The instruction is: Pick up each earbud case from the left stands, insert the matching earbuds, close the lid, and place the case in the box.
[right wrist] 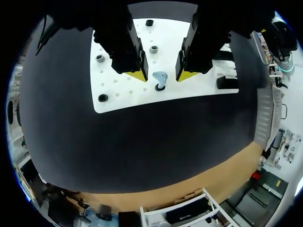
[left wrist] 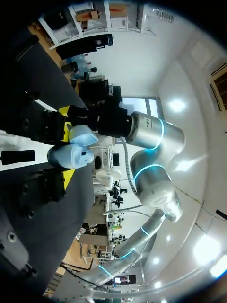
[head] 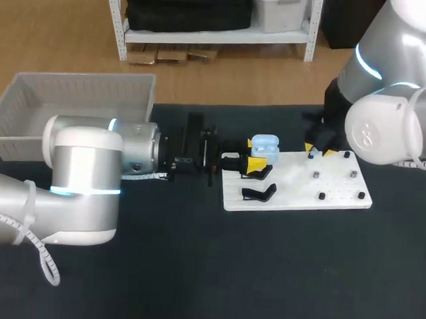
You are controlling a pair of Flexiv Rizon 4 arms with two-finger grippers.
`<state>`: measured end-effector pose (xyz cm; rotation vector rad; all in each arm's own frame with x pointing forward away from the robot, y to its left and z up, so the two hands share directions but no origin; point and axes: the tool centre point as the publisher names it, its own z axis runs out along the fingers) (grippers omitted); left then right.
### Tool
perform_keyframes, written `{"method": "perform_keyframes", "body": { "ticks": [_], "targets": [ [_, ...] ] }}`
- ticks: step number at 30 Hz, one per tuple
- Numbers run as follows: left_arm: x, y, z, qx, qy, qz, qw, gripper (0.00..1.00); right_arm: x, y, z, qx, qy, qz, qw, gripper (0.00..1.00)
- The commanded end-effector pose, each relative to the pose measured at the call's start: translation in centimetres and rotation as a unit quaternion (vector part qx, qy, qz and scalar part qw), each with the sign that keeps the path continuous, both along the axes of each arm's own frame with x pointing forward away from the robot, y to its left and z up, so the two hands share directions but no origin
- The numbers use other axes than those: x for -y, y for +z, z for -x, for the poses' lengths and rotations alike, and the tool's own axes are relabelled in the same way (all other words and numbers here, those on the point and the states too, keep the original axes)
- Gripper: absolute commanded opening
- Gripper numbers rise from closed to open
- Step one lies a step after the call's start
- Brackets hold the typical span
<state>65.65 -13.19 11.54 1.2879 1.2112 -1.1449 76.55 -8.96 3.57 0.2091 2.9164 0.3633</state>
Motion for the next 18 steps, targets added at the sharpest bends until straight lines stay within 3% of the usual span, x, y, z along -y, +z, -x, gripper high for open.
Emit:
{"method": "perform_keyframes", "body": {
  "ticks": [1,18],
  "targets": [
    [0.00,-0.13,0.04,0.002,0.001,0.002,1.000,0.00,0.11,-0.20,-0.22,-0.001,-0.001,-0.003,1.000,0.35],
    [0.00,-0.13,0.04,0.002,0.001,0.002,1.000,0.00,0.04,-0.41,-0.10,-0.005,-0.006,-0.006,1.000,0.28]
  ]
}}
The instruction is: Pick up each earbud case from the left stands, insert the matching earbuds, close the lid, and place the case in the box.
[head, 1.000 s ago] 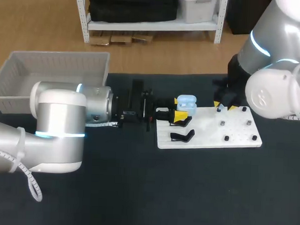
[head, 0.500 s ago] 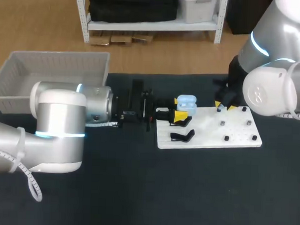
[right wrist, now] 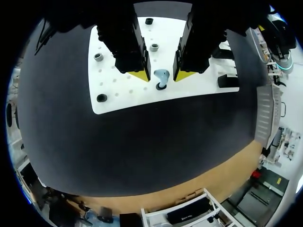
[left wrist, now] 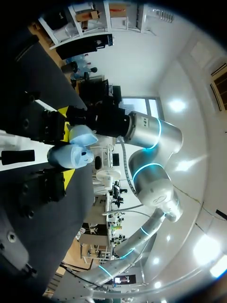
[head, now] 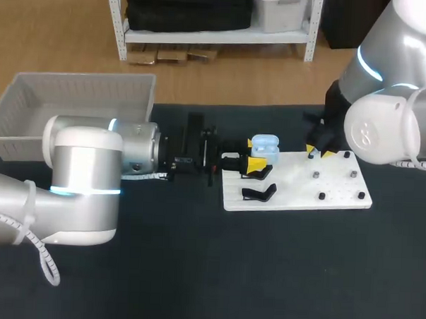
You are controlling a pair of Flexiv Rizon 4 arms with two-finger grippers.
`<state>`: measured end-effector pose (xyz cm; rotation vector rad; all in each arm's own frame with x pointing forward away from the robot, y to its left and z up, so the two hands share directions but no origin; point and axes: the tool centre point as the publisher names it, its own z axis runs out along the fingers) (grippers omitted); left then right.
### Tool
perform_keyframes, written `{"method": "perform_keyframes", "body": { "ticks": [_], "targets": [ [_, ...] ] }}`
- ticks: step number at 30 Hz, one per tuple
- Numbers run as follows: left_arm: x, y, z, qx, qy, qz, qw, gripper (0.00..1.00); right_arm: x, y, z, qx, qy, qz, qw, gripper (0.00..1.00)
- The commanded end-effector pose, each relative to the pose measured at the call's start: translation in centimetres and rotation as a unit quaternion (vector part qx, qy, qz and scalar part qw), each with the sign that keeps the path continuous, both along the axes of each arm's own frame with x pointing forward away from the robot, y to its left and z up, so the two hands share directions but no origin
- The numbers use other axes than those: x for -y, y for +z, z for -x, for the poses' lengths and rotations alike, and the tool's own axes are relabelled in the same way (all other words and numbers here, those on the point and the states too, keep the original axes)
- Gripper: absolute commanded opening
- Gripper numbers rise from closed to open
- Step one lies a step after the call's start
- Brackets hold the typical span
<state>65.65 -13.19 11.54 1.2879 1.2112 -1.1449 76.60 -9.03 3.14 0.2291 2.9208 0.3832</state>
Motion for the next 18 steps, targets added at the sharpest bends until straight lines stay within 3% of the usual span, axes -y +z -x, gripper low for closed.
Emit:
{"method": "perform_keyframes", "body": {
  "ticks": [1,18],
  "targets": [
    [0.00,-0.13,0.04,0.002,0.001,0.002,1.000,0.00,-0.03,0.02,-0.04,-0.001,-0.001,0.001,1.000,0.28],
    [0.00,-0.13,0.04,0.002,0.001,0.002,1.000,0.00,-0.30,-0.32,-0.21,-0.008,-0.001,0.004,1.000,0.23]
  ]
}}
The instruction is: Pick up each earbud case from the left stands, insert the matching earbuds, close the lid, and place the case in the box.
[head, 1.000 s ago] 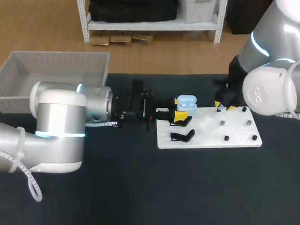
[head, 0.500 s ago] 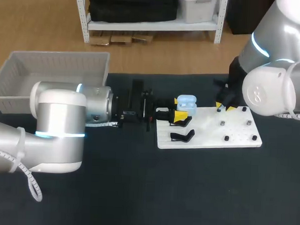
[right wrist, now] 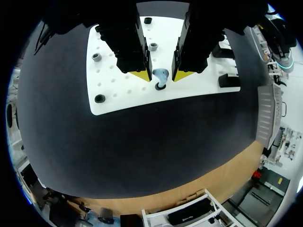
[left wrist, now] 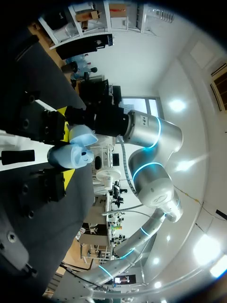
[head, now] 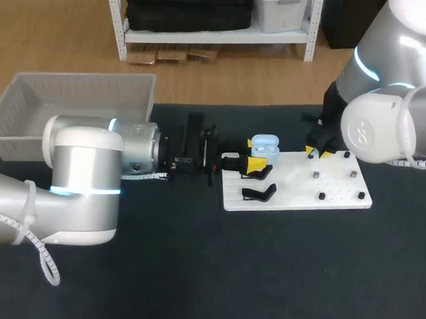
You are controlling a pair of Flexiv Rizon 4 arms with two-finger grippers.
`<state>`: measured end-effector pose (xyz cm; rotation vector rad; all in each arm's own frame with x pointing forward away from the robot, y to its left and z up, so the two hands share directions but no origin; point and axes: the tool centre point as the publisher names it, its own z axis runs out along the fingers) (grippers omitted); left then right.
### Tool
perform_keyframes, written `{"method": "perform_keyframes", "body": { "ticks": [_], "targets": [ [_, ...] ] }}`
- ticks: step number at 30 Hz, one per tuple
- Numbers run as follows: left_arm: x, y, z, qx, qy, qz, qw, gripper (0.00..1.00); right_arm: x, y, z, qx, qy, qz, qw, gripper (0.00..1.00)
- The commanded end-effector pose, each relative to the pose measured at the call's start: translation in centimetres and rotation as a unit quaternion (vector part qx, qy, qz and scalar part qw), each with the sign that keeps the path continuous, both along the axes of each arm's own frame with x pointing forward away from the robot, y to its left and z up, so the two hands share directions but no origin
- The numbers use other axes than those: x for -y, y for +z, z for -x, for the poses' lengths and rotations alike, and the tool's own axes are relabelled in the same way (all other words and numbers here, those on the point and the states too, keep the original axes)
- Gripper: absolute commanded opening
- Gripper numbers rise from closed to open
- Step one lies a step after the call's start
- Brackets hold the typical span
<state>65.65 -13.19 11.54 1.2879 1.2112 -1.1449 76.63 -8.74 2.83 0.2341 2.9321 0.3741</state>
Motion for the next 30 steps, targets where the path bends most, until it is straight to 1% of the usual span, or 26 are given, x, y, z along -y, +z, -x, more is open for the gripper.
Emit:
{"method": "perform_keyframes", "body": {
  "ticks": [1,2,3,10,12,14,19,23,26,27,29,30],
  "targets": [
    [0.0,-0.1,0.0,0.002,0.001,0.002,1.000,0.00,0.0,0.0,-0.2,-0.002,0.000,0.001,1.000,0.20],
    [0.0,-0.1,0.0,0.002,0.001,0.002,1.000,0.00,0.0,-0.1,-0.2,-0.002,-0.001,0.002,1.000,0.12],
    [0.0,-0.1,0.0,0.002,0.001,0.002,1.000,0.00,0.0,-0.1,-0.2,-0.002,-0.001,0.002,1.000,0.00],
    [0.0,-0.1,0.0,0.002,0.001,0.002,1.000,0.00,0.3,0.0,-0.1,-0.003,-0.001,0.005,1.000,0.00],
    [0.0,-0.1,0.0,0.002,0.001,0.002,1.000,0.00,0.4,0.5,0.2,-0.002,0.000,0.005,1.000,0.00],
    [0.0,-0.1,0.0,0.002,0.001,0.002,1.000,0.00,0.4,1.1,0.5,0.006,0.004,0.007,1.000,0.00],
    [0.0,-0.1,0.0,0.002,0.001,0.002,1.000,0.00,0.4,3.6,1.6,0.019,0.009,0.006,1.000,0.00],
    [0.0,-0.1,0.0,0.002,0.001,0.002,1.000,0.00,0.7,6.3,2.8,0.020,0.014,0.010,1.000,0.00],
    [0.0,-0.1,0.0,0.002,0.001,0.002,1.000,0.00,0.9,8.9,3.8,0.019,0.024,0.013,0.999,0.00],
    [0.0,-0.1,0.0,0.002,0.001,0.002,1.000,0.00,0.8,10.3,4.4,0.021,0.028,0.014,0.999,0.00],
    [0.0,-0.1,0.0,0.002,0.001,0.002,1.000,0.00,0.7,12.0,5.1,0.017,0.037,0.013,0.999,0.00],
    [0.0,-0.1,0.0,0.002,0.001,0.002,1.000,0.00,0.5,13.3,5.7,0.018,0.045,0.014,0.999,0.00]
  ]
}}
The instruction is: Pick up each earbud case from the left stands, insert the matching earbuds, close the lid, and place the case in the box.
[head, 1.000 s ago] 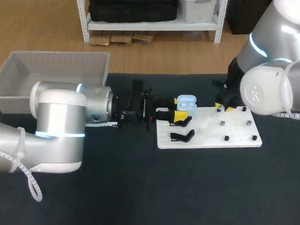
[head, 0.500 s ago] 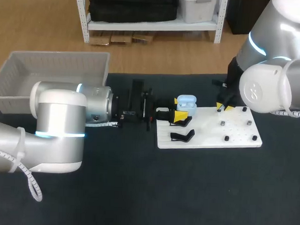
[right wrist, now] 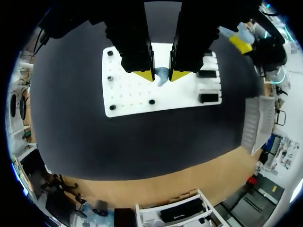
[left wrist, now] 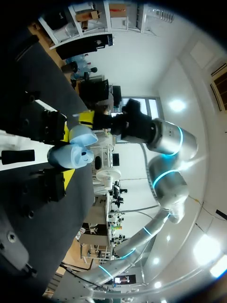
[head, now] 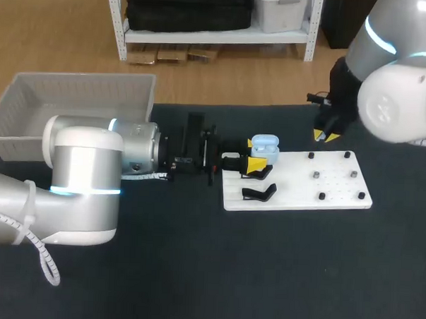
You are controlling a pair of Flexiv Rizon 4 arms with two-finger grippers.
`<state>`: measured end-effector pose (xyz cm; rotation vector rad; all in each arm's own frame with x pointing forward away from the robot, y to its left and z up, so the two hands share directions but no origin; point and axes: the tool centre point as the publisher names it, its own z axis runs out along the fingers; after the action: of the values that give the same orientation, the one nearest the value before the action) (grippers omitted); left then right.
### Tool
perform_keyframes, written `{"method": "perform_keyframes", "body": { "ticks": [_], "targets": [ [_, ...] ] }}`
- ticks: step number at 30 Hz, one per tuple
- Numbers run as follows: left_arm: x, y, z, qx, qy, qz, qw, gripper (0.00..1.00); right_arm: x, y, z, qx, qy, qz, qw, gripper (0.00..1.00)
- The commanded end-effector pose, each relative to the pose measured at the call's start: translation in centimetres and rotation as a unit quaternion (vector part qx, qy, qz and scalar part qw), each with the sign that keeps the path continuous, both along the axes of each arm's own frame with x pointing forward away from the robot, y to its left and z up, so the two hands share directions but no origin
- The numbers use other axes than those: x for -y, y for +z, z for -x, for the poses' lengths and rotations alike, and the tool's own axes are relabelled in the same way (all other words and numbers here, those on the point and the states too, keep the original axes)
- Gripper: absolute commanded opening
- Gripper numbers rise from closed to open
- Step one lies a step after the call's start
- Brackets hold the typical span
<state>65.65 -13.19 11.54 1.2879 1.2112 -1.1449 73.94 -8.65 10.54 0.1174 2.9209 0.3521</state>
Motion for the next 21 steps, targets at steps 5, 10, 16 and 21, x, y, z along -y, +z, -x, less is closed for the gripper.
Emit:
{"method": "perform_keyframes", "body": {
  "ticks": [5,10,16,21],
  "targets": [
    [0.0,-0.1,0.0,0.002,0.001,0.002,1.000,0.00,-0.7,9.5,5.2,-0.009,0.047,0.001,0.999,0.00],
    [0.0,-0.1,0.0,0.002,0.001,0.002,1.000,0.00,-3.1,12.1,7.2,-0.003,0.096,-0.009,0.995,0.00],
    [0.0,-0.1,0.0,0.002,0.001,0.002,1.000,0.00,-5.7,13.0,9.1,0.000,0.130,-0.004,0.991,0.00],
    [0.0,-0.1,0.0,0.002,0.001,0.002,1.000,0.00,-5.7,13.0,9.1,0.000,0.130,-0.004,0.991,0.00]
  ]
}}
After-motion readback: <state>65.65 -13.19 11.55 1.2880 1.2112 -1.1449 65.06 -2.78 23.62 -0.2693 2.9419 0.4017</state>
